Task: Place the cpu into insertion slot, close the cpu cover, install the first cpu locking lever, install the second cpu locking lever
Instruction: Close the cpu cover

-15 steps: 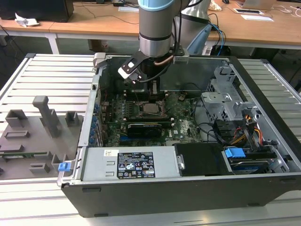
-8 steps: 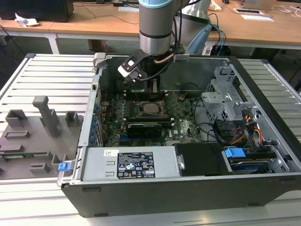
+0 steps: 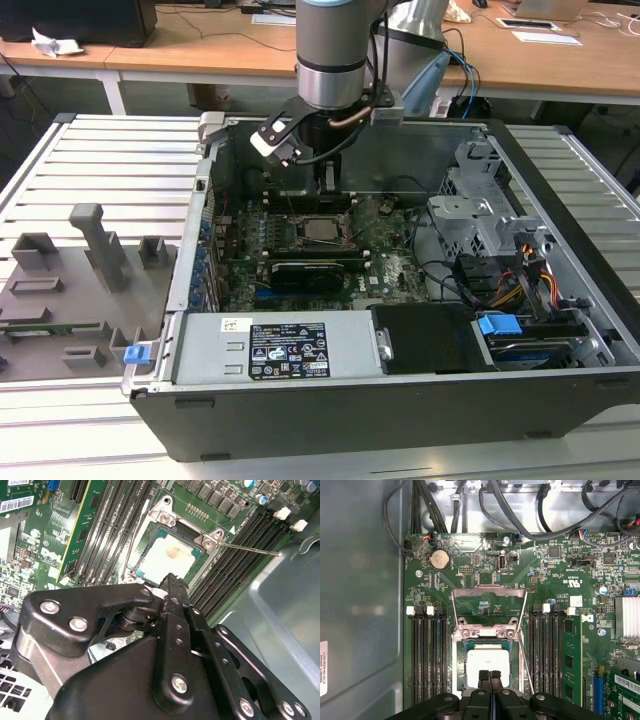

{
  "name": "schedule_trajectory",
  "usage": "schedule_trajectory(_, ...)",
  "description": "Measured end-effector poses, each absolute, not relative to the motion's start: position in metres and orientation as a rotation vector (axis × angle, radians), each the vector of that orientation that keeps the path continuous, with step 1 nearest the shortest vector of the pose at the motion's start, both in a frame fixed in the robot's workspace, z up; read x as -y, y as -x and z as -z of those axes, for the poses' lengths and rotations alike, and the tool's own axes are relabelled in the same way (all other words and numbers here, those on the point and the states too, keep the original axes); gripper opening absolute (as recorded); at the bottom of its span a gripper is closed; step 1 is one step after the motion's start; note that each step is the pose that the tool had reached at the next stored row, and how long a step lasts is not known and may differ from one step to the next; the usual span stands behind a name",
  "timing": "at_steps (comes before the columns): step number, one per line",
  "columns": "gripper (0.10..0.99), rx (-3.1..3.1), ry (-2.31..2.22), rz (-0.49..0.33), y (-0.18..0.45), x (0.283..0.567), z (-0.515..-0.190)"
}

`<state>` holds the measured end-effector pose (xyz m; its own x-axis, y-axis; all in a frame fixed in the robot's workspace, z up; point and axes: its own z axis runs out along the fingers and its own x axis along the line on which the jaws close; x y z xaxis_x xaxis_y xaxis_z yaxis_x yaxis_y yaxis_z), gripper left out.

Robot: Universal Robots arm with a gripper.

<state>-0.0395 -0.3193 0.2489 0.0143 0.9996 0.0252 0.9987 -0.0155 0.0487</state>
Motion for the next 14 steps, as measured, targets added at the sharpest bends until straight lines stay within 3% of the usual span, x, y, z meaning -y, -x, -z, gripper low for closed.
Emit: schedule_trajectory(14, 0.106, -2.192, -2.225, -0.081, 0.0395, 0.3189, -0.2547)
